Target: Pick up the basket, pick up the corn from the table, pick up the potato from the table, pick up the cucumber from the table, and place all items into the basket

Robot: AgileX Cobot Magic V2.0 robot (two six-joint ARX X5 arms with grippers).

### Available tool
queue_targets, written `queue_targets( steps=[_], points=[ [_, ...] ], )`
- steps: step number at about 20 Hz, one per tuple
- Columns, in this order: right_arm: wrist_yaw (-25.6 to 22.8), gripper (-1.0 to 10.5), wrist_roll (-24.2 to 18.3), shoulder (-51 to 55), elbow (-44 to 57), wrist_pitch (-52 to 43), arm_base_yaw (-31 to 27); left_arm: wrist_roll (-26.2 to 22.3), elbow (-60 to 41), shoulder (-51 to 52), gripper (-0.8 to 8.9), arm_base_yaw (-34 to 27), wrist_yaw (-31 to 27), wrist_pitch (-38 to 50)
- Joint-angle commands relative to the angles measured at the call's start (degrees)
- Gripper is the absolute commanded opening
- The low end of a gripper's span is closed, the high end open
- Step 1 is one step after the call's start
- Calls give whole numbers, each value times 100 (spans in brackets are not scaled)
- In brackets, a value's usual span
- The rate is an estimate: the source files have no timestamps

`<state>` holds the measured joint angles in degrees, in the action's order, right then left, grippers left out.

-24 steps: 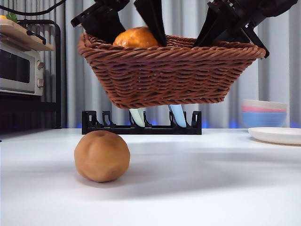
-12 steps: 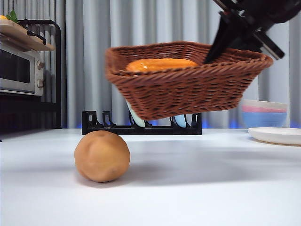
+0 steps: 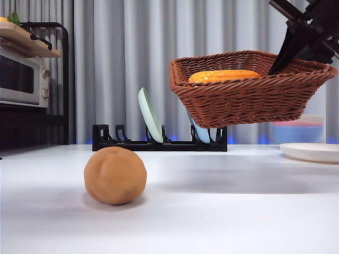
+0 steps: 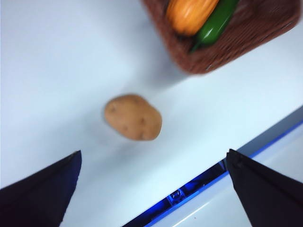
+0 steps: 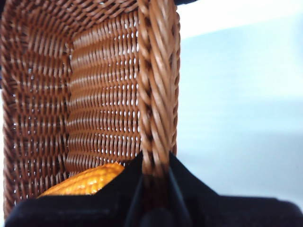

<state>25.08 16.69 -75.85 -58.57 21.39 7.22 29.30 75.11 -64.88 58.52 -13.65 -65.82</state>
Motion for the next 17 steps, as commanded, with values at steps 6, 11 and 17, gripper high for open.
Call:
queue_targets(
  steps=[6, 11, 17],
  points=[
    [201, -2, -31, 11, 17, -94, -70, 487, -1515, -765, 566, -586, 638, 1576],
    [199, -3, -140, 11, 17, -28, -94, 273, -1515, -1611, 566, -1296, 1121, 2249],
    [199, -3, -175, 11, 17, -13, -195, 146, -1515, -2420, 566, -1814, 1565, 2802]
  ],
)
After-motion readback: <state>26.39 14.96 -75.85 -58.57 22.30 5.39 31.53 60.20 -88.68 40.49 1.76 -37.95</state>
